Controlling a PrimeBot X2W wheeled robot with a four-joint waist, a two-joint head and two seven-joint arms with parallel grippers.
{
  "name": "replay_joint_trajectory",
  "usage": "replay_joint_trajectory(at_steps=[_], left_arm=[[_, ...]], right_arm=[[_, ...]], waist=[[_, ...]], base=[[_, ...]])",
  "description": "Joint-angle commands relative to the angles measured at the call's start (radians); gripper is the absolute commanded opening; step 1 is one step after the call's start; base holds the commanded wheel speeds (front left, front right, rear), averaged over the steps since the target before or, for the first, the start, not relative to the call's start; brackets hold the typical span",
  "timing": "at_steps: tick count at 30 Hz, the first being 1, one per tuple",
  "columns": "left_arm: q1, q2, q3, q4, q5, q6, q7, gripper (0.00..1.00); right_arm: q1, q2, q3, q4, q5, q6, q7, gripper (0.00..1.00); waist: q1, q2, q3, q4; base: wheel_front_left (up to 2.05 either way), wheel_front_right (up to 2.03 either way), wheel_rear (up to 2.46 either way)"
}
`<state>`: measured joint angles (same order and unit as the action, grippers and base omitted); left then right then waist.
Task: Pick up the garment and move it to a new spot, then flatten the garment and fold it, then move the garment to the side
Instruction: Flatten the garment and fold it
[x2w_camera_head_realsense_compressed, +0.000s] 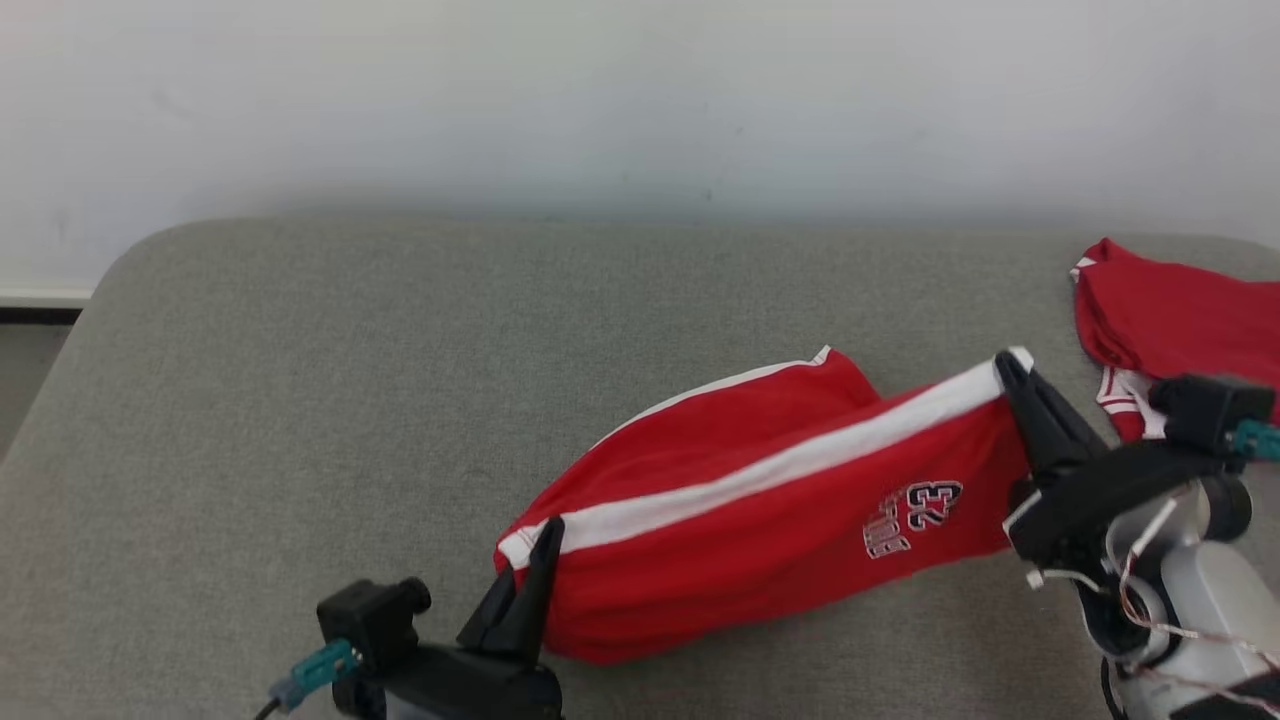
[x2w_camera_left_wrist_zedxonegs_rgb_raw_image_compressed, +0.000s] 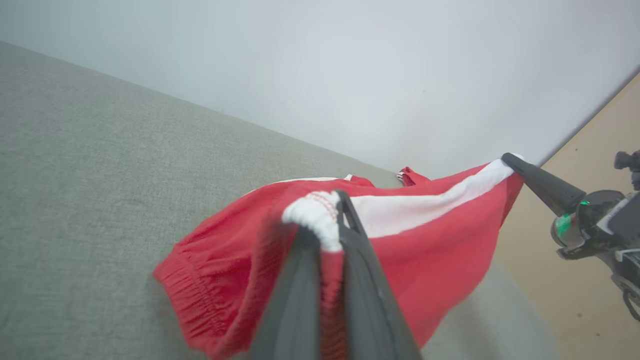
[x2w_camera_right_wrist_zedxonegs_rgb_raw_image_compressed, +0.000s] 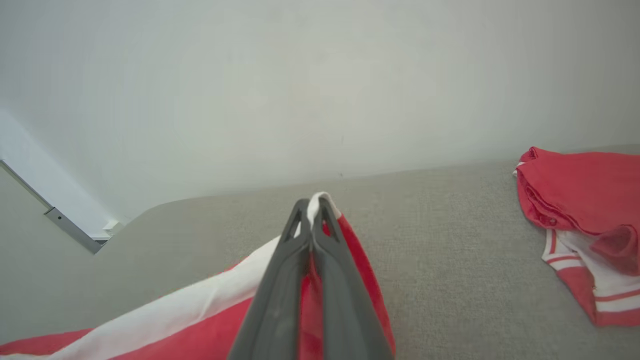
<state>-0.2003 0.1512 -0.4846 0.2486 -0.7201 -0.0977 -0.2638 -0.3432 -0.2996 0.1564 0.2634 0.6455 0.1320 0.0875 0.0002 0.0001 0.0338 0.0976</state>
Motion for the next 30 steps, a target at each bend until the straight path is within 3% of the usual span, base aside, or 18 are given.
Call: replay_joint_trajectory(at_steps=[1,8,15,16,17,18,30], left_arm=[[-0.030,-0.009,0.011,0.023,0.016,-0.005,0.000,0.00],[-0.200,-0.065,0.065,0.167,0.045,-0.024,0.000,0.00],[-0.283,-0.092,0.072,0.264,0.066,-0.031,0.000,0.00],[-0.288,-0.094,0.072,0.272,0.067,-0.032,0.000,0.00],[-0.292,-0.096,0.069,0.277,0.067,-0.032,0.000,0.06],[-0.294,-0.097,0.062,0.284,0.071,-0.032,0.000,1.00],[-0.174,-0.074,0.088,0.207,0.214,-0.032,0.000,1.00]], right_arm=[[-0.051,0.011,0.008,0.040,-0.012,-0.002,-0.002,0.00],[-0.335,0.034,0.047,0.339,-0.077,-0.002,-0.032,0.00],[-0.499,0.065,0.096,0.583,-0.118,-0.002,-0.093,0.00],[-0.513,0.070,0.098,0.614,-0.121,-0.002,-0.104,0.18],[-0.525,0.072,0.105,0.637,-0.127,-0.002,-0.120,0.47],[-0.533,0.074,0.113,0.659,-0.126,-0.002,-0.133,1.00],[-0.467,0.005,0.276,0.695,-0.039,-0.002,-0.191,1.00]], waist=[[-0.0002,-0.0001,0.063,0.050],[-0.0002,-0.0001,0.168,0.100],[-0.0002,-0.0001,0.223,0.106],[-0.0002,-0.0001,0.225,0.105],[-0.0002,-0.0001,0.225,0.105],[-0.0002,-0.0001,0.223,0.105],[-0.0002,-0.0001,0.156,0.091]], base=[[0.00,0.00,0.00],[0.00,0.00,0.00],[0.00,0.00,0.00],[0.00,0.00,0.00],[0.00,0.00,0.00],[0.00,0.00,0.00],[0.00,0.00,0.00]])
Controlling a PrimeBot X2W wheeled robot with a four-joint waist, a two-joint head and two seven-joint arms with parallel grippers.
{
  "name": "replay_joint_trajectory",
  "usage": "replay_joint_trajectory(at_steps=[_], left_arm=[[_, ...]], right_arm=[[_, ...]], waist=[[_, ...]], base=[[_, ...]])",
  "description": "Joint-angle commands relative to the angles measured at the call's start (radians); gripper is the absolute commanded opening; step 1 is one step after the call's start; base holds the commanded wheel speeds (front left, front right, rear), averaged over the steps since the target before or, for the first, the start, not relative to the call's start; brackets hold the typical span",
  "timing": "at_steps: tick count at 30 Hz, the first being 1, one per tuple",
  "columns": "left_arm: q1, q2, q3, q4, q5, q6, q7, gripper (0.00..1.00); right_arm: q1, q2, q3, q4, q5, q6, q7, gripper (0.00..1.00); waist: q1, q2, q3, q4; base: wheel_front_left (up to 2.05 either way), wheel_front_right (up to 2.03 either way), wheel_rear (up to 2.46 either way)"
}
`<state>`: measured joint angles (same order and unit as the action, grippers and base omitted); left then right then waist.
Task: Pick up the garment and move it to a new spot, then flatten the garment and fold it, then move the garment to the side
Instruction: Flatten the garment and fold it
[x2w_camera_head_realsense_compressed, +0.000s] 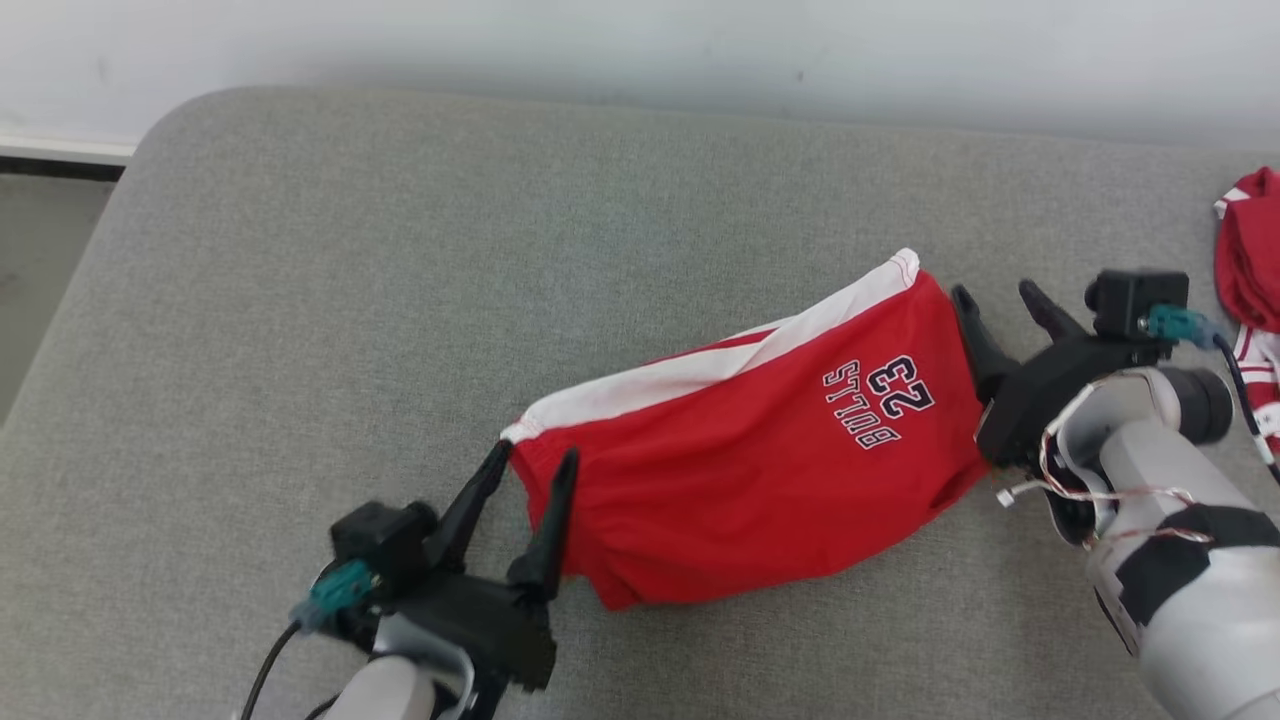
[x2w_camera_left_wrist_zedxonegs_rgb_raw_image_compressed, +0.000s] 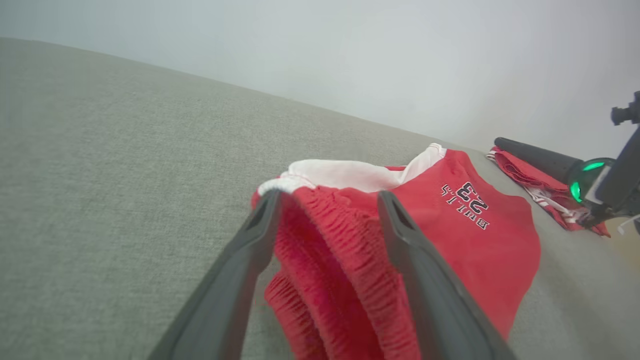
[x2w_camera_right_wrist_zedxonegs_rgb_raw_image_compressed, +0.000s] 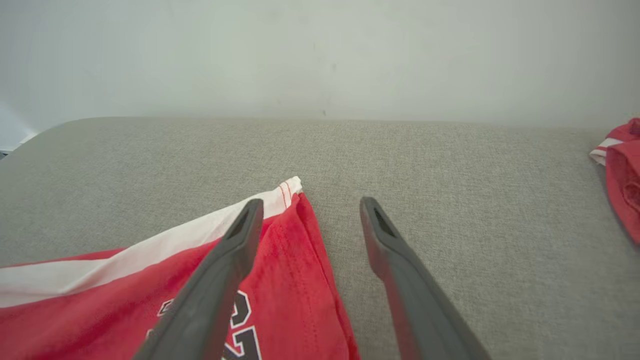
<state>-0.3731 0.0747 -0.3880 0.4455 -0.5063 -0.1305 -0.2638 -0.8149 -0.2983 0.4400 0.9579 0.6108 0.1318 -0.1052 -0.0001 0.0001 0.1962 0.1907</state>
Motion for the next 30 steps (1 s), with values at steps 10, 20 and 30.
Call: replay_joint_trajectory(at_steps=[10,20,30], left_arm=[[0.187,0.024,0.173,-0.206,0.096,0.033,0.000,1.00],[0.252,-0.010,0.322,-0.315,0.198,0.028,0.000,1.00],[0.329,-0.019,0.371,-0.315,0.257,0.017,0.000,1.00]], right_arm=[[0.098,-0.041,0.074,0.030,0.091,-0.002,0.002,1.00],[0.113,-0.008,0.109,0.114,0.150,-0.002,0.033,0.00],[0.230,-0.074,0.109,0.076,0.254,-0.002,-0.030,0.00]], waist=[[0.0001,-0.0001,-0.016,0.032],[0.0001,-0.0001,-0.019,0.044],[0.0001,-0.0001,-0.129,-0.042]], base=[[0.00,0.00,0.00],[0.00,0.00,0.00],[0.00,0.00,0.00]])
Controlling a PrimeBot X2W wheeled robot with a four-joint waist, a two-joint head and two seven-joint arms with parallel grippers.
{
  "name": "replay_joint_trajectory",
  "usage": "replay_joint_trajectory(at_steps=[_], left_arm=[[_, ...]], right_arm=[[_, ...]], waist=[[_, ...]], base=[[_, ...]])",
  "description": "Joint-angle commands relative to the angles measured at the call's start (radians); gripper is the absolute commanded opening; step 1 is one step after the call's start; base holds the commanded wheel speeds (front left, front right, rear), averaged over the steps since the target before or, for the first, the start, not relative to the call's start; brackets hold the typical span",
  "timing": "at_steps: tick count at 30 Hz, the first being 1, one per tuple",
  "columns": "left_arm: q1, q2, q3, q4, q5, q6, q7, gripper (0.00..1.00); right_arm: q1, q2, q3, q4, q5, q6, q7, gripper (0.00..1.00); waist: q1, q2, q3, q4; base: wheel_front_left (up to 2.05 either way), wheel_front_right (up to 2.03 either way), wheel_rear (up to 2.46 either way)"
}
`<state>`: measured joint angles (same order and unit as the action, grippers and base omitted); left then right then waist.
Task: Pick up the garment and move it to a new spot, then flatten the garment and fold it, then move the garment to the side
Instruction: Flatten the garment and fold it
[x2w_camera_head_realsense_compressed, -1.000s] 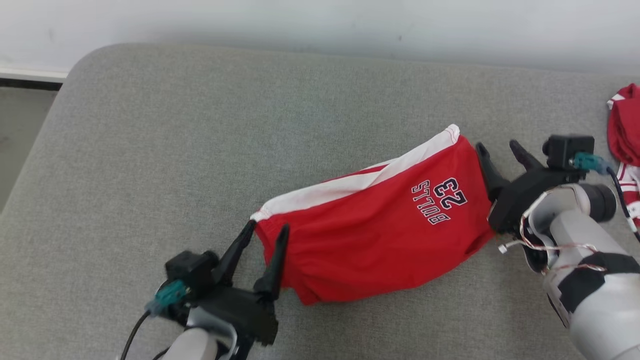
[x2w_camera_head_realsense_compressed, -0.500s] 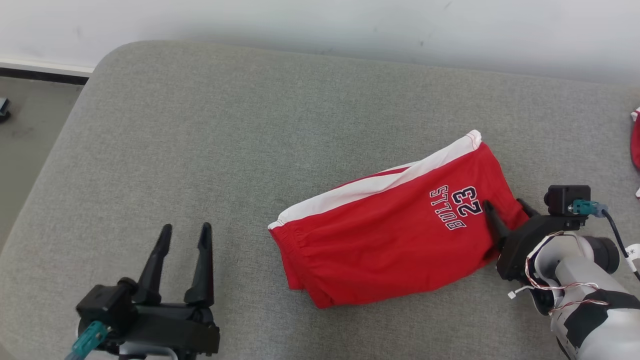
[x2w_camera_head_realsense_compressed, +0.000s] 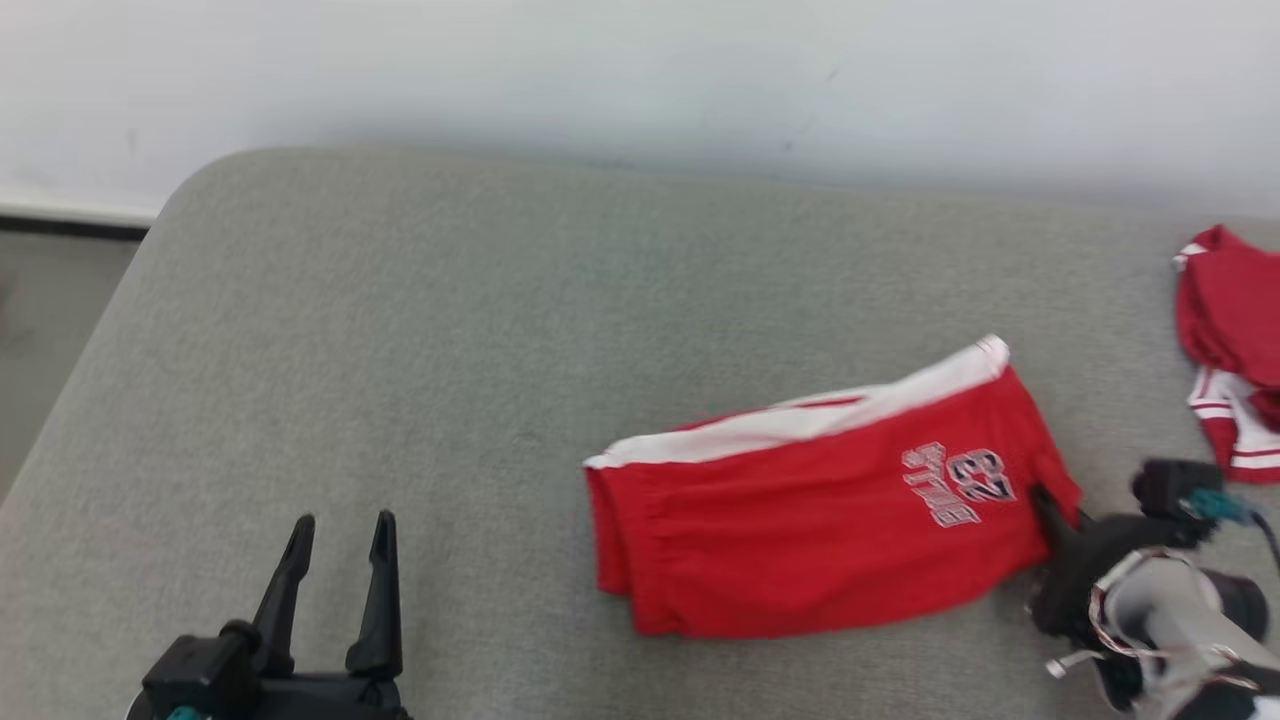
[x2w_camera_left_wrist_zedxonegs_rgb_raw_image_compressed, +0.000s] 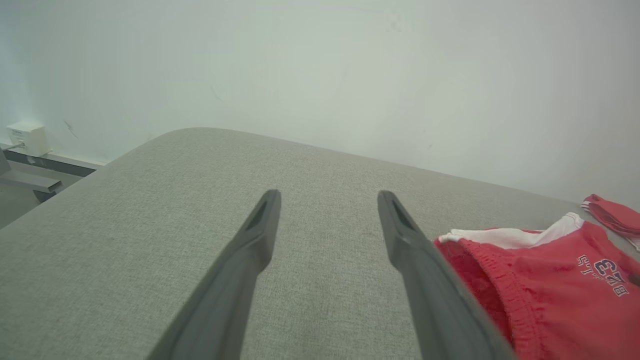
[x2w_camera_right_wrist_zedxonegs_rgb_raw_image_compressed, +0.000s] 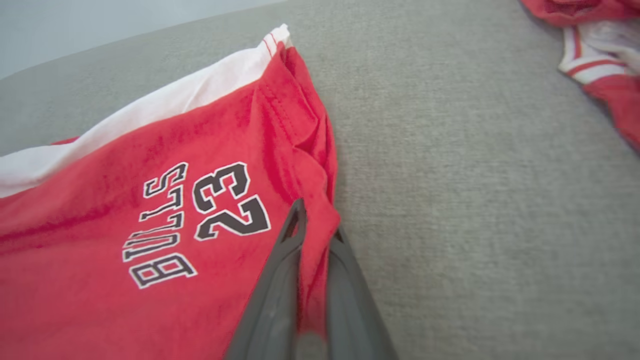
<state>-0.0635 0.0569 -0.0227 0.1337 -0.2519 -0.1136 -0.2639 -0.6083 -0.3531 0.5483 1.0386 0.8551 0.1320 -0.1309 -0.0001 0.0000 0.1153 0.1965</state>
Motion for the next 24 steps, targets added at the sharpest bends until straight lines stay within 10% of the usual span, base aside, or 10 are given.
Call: replay_joint_trajectory(at_steps=[1,9,24], left_arm=[[0.024,-0.002,0.009,-0.002,0.002,-0.001,0.000,1.00],[0.059,-0.005,0.018,-0.005,0.012,-0.005,0.000,1.00],[0.095,-0.006,0.044,0.019,0.014,-0.008,0.000,1.00]], right_arm=[[0.039,-0.034,-0.002,-0.009,0.022,-0.002,-0.010,0.00],[0.128,-0.122,-0.042,-0.007,0.094,-0.002,-0.050,0.00],[0.093,-0.031,0.036,-0.207,0.064,-0.002,-0.112,0.00]], waist=[[0.0001,0.0000,-0.056,-0.055],[0.0001,0.0000,-0.096,-0.087],[0.0001,0.0000,-0.152,-0.121]], base=[[0.00,0.00,0.00],[0.00,0.00,0.00],[0.00,0.00,0.00]])
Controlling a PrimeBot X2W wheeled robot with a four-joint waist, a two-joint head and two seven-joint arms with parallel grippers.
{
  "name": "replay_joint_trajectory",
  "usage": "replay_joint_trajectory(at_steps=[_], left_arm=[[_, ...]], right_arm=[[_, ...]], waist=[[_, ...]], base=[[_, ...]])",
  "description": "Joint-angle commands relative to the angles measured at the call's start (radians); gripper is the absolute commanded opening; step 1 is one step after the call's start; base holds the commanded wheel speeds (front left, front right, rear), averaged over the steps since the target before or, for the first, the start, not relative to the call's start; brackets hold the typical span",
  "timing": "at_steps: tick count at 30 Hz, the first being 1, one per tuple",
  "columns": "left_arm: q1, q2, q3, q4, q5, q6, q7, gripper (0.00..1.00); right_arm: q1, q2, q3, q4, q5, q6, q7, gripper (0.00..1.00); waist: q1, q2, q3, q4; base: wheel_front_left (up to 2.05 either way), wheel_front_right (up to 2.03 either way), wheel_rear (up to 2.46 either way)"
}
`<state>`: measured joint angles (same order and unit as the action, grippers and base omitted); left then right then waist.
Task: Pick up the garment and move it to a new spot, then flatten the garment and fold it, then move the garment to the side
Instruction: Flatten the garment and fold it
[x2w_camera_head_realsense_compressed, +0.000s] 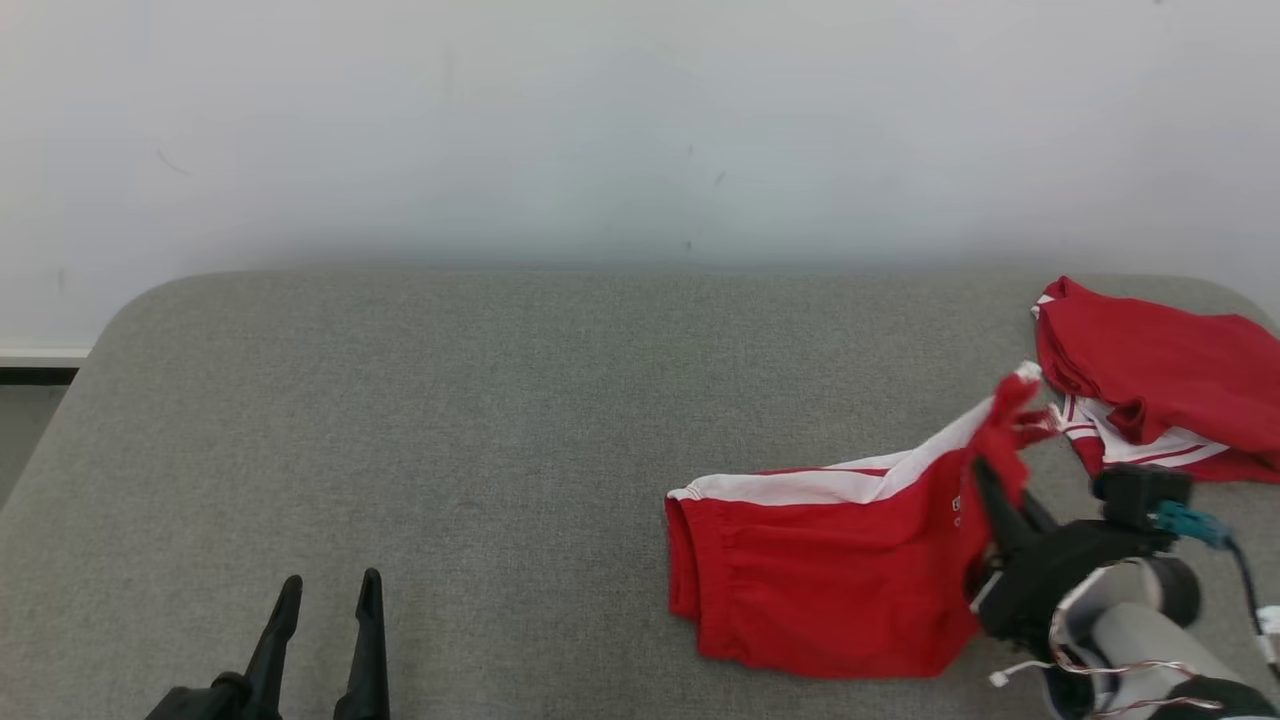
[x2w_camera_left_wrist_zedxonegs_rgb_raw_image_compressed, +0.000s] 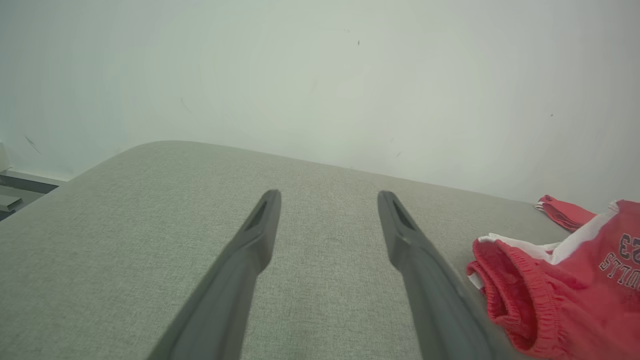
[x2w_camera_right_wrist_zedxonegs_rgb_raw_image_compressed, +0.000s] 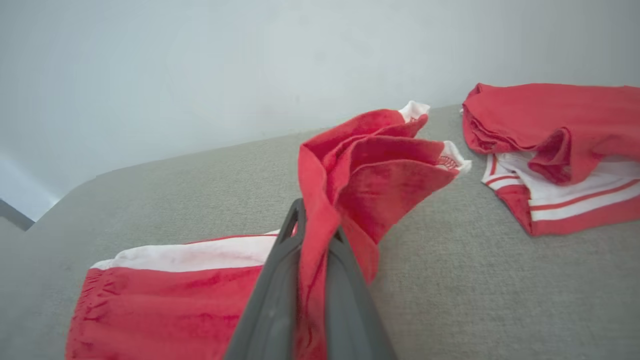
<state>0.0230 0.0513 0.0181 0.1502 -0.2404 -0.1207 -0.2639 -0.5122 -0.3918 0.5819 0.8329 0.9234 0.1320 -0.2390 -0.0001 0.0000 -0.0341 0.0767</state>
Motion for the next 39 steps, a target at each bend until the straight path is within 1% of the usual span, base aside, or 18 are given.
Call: replay_joint_trajectory(at_steps=[1,6,9,10,13,17,18,19,20,24,27,32,33,34,36,39], left_arm=[[0.010,-0.001,0.003,0.003,0.000,-0.001,0.000,1.00],[0.010,0.000,-0.011,0.007,-0.009,0.000,0.000,1.00],[0.002,-0.001,-0.017,0.011,-0.014,0.001,0.000,1.00],[-0.003,-0.001,-0.023,0.014,-0.018,0.003,0.000,1.00],[-0.014,-0.001,-0.033,0.018,-0.030,0.008,0.000,1.00],[-0.017,-0.001,-0.034,0.024,-0.033,0.010,0.000,1.00],[-0.016,-0.001,-0.035,0.024,-0.034,0.011,0.000,1.00],[-0.015,-0.001,-0.034,0.024,-0.034,0.012,0.000,1.00],[-0.013,-0.001,-0.029,0.024,-0.034,0.012,0.000,1.00],[-0.006,-0.001,-0.020,0.021,-0.035,0.013,0.000,1.00],[-0.005,-0.001,-0.020,0.020,-0.031,0.013,0.000,1.00],[-0.011,-0.001,-0.025,0.017,-0.032,0.013,0.000,1.00],[-0.014,-0.001,-0.026,0.017,-0.031,0.012,0.000,1.00],[-0.017,-0.001,-0.029,0.017,-0.029,0.011,0.000,1.00],[-0.020,-0.001,-0.031,0.019,-0.028,0.010,0.000,1.00],[-0.025,-0.001,-0.035,0.021,-0.022,0.009,0.000,1.00]], right_arm=[[-0.001,0.017,0.012,-0.024,-0.008,-0.002,-0.006,0.00],[0.033,0.070,0.078,-0.112,-0.045,-0.002,-0.012,0.00],[0.057,0.108,0.110,-0.144,-0.068,-0.002,-0.016,0.00],[0.079,0.132,0.133,-0.151,-0.091,-0.002,-0.016,0.00],[0.108,0.167,0.142,-0.138,-0.108,-0.002,-0.020,0.00],[0.134,0.216,0.141,-0.117,-0.118,-0.002,-0.023,0.00],[0.134,0.218,0.140,-0.120,-0.125,-0.002,-0.025,0.10],[0.133,0.218,0.141,-0.124,-0.136,-0.002,-0.026,0.88],[0.131,0.214,0.139,-0.127,-0.146,-0.002,-0.027,1.00],[0.128,0.174,0.061,-0.198,-0.173,-0.002,-0.026,1.00],[0.164,0.134,-0.036,-0.262,-0.202,-0.002,-0.025,1.00],[0.222,0.093,-0.189,-0.294,-0.268,-0.002,-0.025,0.99],[0.234,0.091,-0.211,-0.293,-0.284,-0.002,-0.025,0.33],[0.247,0.091,-0.233,-0.286,-0.295,-0.002,-0.025,0.00],[0.256,0.095,-0.251,-0.281,-0.305,-0.002,-0.025,0.00],[0.269,0.120,-0.285,-0.260,-0.339,-0.002,-0.025,0.00]], waist=[[0.0001,0.0000,-0.004,0.000],[0.0001,0.0000,-0.006,0.020],[0.0001,0.0000,-0.004,0.043],[0.0001,0.0000,-0.002,0.058],[0.0001,0.0000,0.003,0.081],[0.0001,0.0000,0.007,0.090],[0.0001,0.0000,0.007,0.090],[0.0001,0.0000,0.008,0.089],[0.0001,0.0000,0.009,0.085],[0.0001,0.0000,0.009,0.071],[0.0001,0.0000,0.008,0.064],[0.0001,0.0000,0.012,0.065],[0.0001,0.0000,0.014,0.067],[0.0001,0.0000,0.017,0.070],[0.0001,0.0000,0.019,0.074],[0.0001,0.0000,0.028,0.087]], base=[[0.00,0.00,0.00],[0.00,0.00,0.00],[0.00,0.00,0.00],[0.00,0.00,0.00],[0.00,0.00,0.00],[0.00,0.00,0.00],[0.00,0.00,0.00],[0.00,0.00,0.00],[0.00,0.00,0.00],[0.00,0.00,0.00],[0.00,0.00,0.00],[0.00,0.00,0.00],[0.00,0.00,0.00],[0.00,0.00,0.00],[0.00,0.00,0.00],[0.00,0.00,0.00]])
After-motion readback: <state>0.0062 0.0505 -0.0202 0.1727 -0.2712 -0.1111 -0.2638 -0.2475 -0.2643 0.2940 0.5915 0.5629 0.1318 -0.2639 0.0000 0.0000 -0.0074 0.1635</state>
